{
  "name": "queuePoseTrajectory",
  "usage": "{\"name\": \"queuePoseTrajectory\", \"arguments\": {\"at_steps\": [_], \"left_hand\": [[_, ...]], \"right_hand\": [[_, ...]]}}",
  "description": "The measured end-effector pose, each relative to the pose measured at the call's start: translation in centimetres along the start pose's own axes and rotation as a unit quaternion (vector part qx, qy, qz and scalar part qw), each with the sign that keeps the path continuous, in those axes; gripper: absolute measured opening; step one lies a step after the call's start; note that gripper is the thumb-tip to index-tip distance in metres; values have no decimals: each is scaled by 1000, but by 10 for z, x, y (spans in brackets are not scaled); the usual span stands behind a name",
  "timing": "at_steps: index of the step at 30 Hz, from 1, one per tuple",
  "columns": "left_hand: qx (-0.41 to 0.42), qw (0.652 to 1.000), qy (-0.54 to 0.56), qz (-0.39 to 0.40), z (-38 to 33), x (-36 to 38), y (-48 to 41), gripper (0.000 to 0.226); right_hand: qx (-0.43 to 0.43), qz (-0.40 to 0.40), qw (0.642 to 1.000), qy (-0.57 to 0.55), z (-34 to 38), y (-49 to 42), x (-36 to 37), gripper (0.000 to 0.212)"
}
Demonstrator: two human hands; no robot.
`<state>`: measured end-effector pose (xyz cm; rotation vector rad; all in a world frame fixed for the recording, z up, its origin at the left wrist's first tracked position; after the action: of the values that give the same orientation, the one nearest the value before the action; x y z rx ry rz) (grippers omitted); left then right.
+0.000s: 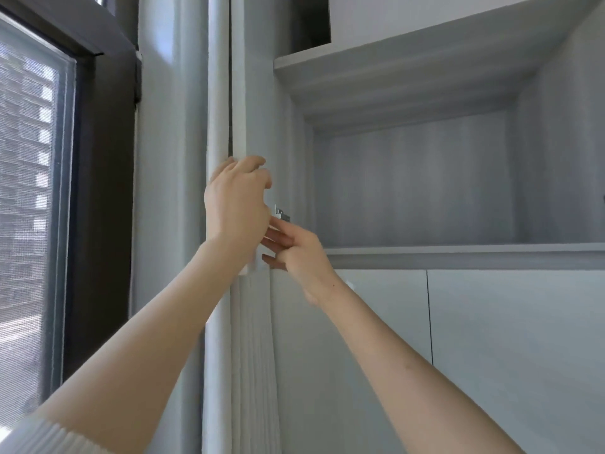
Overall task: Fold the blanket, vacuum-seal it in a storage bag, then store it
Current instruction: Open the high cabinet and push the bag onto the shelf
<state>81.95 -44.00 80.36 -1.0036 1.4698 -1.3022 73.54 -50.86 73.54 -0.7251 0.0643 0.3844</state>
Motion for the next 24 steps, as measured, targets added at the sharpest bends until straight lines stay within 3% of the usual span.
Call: {"name": "queuePoseTrajectory", "arguments": {"at_steps": [13, 17, 24], "left_hand": [[21, 998, 42, 33, 0, -2, 0, 30], [77, 994, 59, 46, -3, 2, 0, 29], [122, 988, -11, 98, -17, 7, 4, 25]], "right_hand": [[25, -67, 997, 41, 7, 34, -17, 61], [24, -97, 992, 74, 15, 52, -28, 54], [54, -165, 973, 149, 24, 99, -59, 44]]}}
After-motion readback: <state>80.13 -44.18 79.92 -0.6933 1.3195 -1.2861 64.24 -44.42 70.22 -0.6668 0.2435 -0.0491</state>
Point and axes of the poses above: each hand's wrist, its own y-axis away from the middle knuckle, its own x-axis out of the palm, z = x × y, the point moved 3 cm from there along -y, towards the middle knuckle, and after that the axes turned 10 degrees about y, right-handed, at the moved point
